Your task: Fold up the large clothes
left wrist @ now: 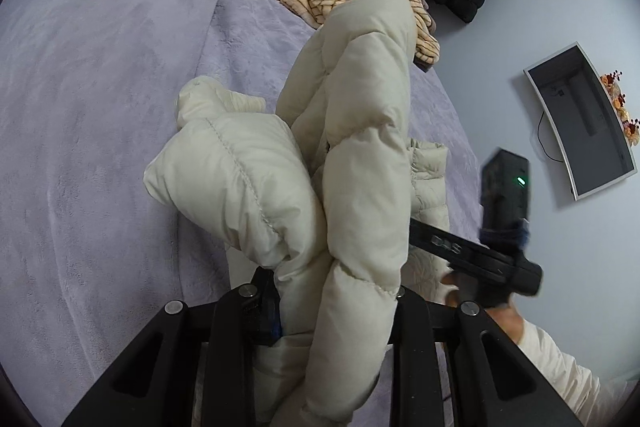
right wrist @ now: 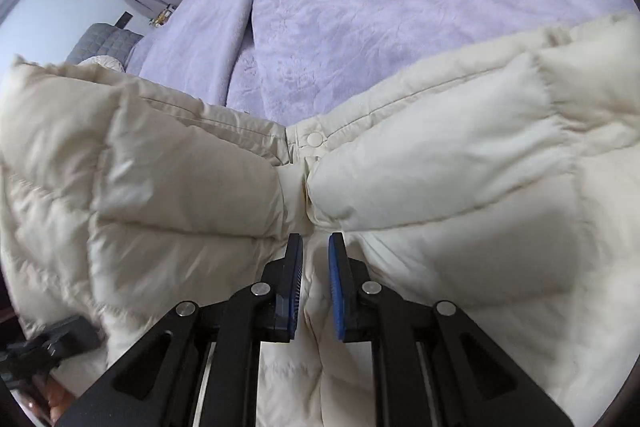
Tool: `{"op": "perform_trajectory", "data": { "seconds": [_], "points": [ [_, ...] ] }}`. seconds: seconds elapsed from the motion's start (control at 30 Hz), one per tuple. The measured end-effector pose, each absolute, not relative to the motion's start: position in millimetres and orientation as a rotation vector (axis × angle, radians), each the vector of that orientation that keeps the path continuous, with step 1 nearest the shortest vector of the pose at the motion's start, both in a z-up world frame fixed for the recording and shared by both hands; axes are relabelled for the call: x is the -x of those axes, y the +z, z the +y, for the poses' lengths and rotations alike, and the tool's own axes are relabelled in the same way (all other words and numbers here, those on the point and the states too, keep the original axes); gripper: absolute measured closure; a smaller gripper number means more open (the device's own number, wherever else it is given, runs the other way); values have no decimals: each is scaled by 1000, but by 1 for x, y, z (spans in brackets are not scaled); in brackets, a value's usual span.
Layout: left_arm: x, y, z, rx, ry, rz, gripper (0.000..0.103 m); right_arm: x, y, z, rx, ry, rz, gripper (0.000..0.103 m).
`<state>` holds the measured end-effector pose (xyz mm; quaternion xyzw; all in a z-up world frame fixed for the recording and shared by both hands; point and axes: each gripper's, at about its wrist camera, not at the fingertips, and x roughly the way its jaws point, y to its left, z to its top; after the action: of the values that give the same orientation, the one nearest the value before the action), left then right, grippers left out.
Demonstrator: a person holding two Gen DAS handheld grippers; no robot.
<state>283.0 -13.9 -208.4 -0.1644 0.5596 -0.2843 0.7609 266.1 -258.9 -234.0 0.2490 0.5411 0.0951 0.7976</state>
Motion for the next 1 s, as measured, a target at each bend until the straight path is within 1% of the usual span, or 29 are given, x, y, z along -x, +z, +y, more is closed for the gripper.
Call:
{"op": "perform_trajectory", "data": {
  "seconds": [0.07, 0.13, 0.27, 0.3, 0.33, 0.5, 0.6, 0.8, 1.0],
  "points": [
    [-284, -209, -12, 363, -611, 1218, 75, -238, -214, -268, -539, 201, 1141, 89],
    [-283, -209, -13, 354, -607, 1219, 75, -212, -212, -277, -588, 201, 1157, 89],
    [-278, -203, -25, 351, -609, 1235, 75, -176, -248, -267, -688, 228, 1216, 89],
    [-280, -200, -34, 347, -614, 1236, 75, -172, -261, -266, -716, 227, 1223, 91],
    [-278, -196, -42, 335, -624, 1234, 75, -172, -272, -266, -748, 223, 1220, 96],
    [-266, -177, -99, 286, -676, 1232, 75, -168, -308, -282, -955, 244, 1167, 102],
    [-263, -174, -142, 248, -709, 1243, 75, -164, -318, -289, -1024, 273, 1136, 103],
    [-258, -191, -219, 124, -734, 1282, 75, -155, -328, -297, -1106, 317, 1081, 103],
    [-257, -199, -239, 100, -762, 1301, 75, -148, -332, -312, -1224, 378, 1067, 103]
  ]
}}
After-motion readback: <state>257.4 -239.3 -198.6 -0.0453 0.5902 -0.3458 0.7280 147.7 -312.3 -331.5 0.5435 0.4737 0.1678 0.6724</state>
